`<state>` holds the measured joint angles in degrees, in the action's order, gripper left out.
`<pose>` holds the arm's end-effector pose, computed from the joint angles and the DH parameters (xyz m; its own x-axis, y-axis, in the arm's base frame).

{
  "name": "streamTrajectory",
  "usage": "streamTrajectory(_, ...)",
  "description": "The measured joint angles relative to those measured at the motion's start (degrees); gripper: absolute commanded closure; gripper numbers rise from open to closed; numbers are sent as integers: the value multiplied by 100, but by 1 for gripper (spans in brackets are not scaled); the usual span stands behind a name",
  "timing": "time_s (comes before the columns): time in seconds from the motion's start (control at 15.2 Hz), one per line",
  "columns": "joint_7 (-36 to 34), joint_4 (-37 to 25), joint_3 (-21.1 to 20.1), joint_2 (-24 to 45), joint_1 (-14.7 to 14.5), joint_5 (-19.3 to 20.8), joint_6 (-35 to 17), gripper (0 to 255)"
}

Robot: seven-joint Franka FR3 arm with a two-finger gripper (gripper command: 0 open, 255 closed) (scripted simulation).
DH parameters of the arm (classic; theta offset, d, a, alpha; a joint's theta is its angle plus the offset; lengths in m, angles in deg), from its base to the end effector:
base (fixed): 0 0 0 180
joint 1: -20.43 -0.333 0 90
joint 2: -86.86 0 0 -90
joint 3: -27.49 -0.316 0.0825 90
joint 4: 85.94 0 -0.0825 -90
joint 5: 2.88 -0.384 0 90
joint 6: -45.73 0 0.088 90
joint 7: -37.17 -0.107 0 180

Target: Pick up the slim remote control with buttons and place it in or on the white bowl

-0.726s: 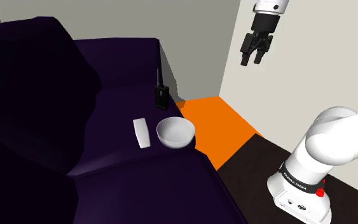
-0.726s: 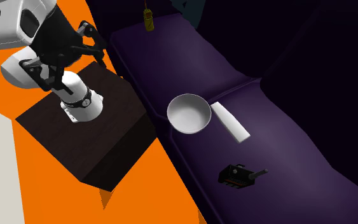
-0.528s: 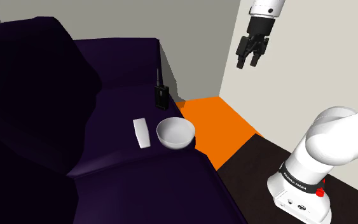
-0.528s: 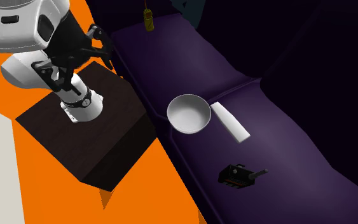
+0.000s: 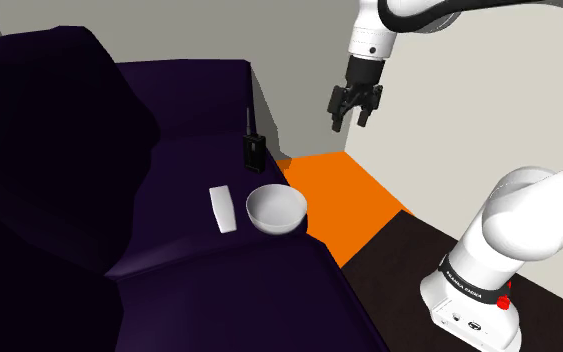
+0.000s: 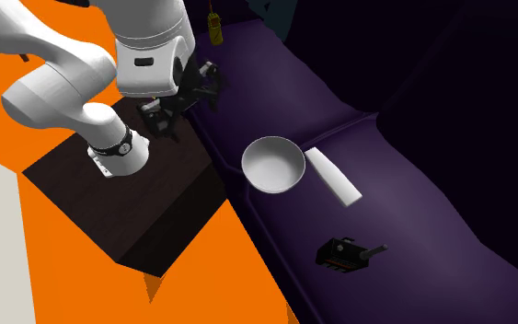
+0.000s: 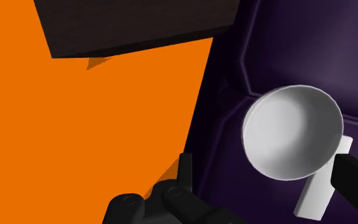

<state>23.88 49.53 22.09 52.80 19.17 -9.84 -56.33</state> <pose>0.3699 0.0586 0.5389 0.9878 -0.1555 -0.0064 -0.1556 -0.9856 -0.0666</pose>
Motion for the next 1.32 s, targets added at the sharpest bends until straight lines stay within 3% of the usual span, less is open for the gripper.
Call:
streamTrajectory(0.59, -1154, -178, -824, 1400, -108, -78, -1300, 0)
streamTrajectory(0.92, -1871, -596, -1198, 2438, -125, 173, -1925, 0)
streamTrajectory(1.32, -2818, -1316, -1456, 3761, -247, 748, -2462, 0)
